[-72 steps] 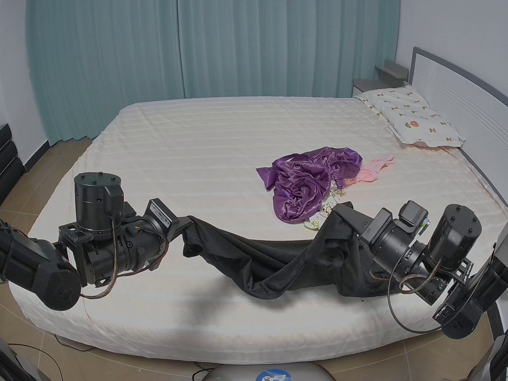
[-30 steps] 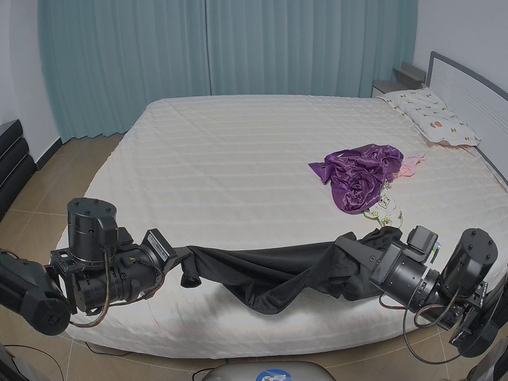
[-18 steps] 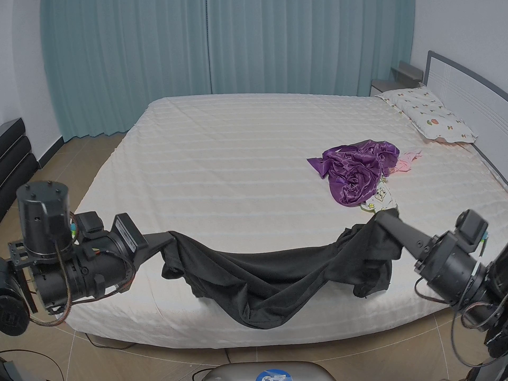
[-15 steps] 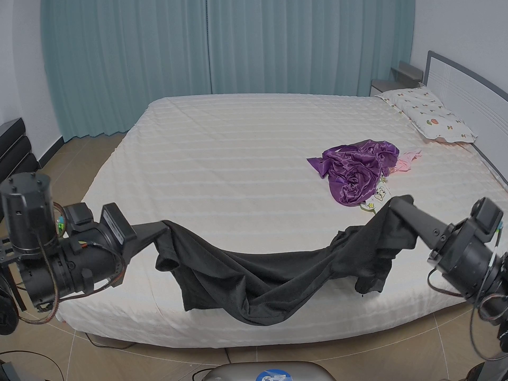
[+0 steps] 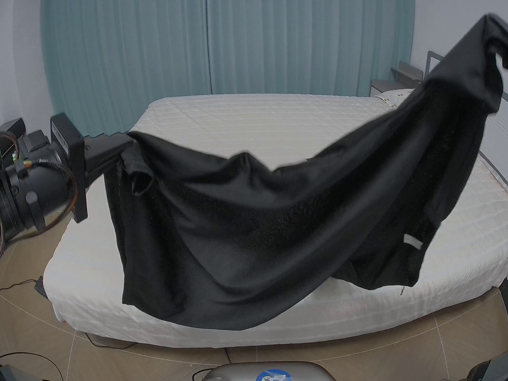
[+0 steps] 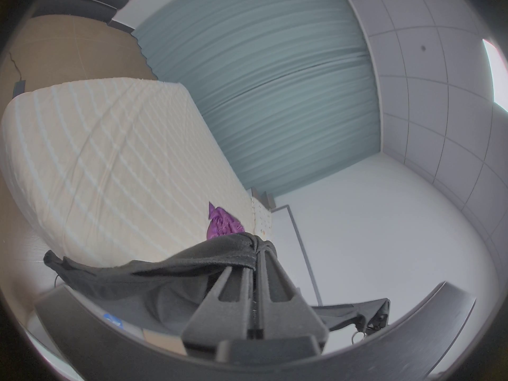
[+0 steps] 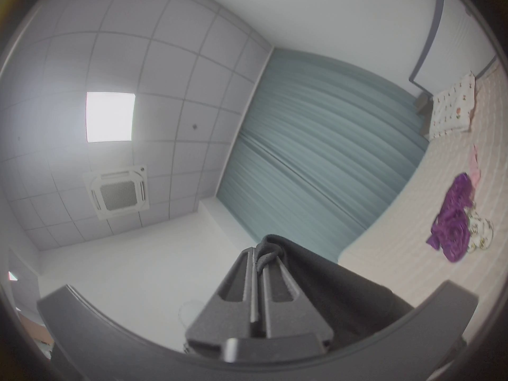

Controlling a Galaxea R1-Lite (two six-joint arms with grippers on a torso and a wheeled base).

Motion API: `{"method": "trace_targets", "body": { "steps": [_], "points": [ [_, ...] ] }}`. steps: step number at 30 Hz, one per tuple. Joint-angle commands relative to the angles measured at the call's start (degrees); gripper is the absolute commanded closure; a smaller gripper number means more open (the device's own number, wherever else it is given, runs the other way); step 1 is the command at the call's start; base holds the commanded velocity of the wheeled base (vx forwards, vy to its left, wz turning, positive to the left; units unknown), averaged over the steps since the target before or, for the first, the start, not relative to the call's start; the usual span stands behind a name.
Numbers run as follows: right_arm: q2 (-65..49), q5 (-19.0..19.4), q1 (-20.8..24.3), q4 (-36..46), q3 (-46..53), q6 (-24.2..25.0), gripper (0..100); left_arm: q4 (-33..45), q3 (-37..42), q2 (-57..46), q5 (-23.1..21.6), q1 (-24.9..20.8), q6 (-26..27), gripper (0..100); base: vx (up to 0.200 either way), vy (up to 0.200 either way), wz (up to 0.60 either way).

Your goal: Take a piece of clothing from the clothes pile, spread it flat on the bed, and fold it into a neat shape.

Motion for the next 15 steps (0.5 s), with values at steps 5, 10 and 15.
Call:
{"method": "trace_targets", "body": {
  "steps": [5,10,15],
  "points": [
    [28.87,3.28,-15.48,3.69,-15.90,1.77,100,4.16,-6.54,17.17,0.45,4.01,-2.33,100,0.000,0.000,0.00],
    [38.27,4.42,-16.10,0.87,-16.34,1.33,100,3.28,-7.24,23.06,0.45,5.16,-2.33,100,0.080,0.000,0.00],
    [48.82,6.18,-16.89,-10.20,-17.57,1.15,100,3.37,-9.88,27.45,-0.17,6.83,-2.42,100,0.200,0.000,0.00]
  ]
}}
